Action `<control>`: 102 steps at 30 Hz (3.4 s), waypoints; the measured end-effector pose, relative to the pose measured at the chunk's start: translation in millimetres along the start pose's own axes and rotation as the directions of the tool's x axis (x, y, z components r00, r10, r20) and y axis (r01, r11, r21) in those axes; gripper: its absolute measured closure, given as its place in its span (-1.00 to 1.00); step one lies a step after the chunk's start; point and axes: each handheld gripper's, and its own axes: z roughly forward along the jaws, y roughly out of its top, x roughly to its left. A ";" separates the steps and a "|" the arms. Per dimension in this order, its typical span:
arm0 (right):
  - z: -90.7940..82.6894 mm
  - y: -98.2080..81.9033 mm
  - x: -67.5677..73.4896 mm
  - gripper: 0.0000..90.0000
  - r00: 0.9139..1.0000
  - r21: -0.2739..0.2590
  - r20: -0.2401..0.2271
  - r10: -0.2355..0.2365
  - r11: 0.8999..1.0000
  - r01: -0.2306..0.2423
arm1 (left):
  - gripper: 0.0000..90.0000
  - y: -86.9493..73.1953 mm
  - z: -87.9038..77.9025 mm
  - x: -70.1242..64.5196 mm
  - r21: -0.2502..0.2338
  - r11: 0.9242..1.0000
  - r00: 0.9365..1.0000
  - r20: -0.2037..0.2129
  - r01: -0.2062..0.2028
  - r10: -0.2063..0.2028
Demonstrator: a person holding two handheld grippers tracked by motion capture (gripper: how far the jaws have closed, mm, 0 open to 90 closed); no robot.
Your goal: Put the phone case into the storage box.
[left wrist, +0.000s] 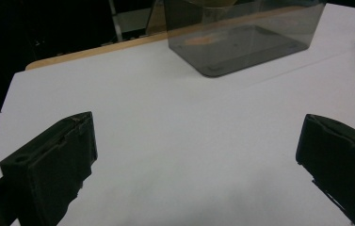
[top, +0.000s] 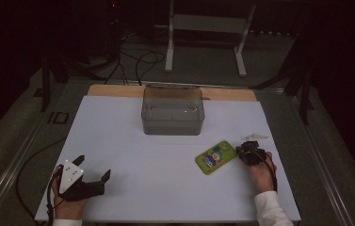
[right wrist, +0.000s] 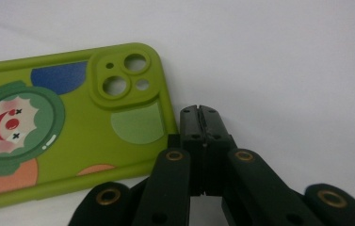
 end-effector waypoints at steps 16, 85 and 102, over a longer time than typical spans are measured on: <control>-1.3 1.2 54.3 1.00 0.990 -0.019 -0.134 -0.046 0.999 0.044 | -1.00 0.2 0.6 -1.1 0.007 1.000 1.000 0.001 -0.007 0.007; -80.7 -42.2 47.1 -0.73 0.987 -0.494 -0.148 -0.065 0.869 -0.016 | -1.00 -0.8 -1.8 2.2 -0.017 1.000 1.000 -0.001 0.019 -0.019; -75.0 -37.5 59.2 -0.71 0.983 -0.512 -0.156 -0.101 0.859 0.008 | -1.00 9.6 -0.8 -1.6 -0.001 1.000 1.000 0.012 0.013 -0.013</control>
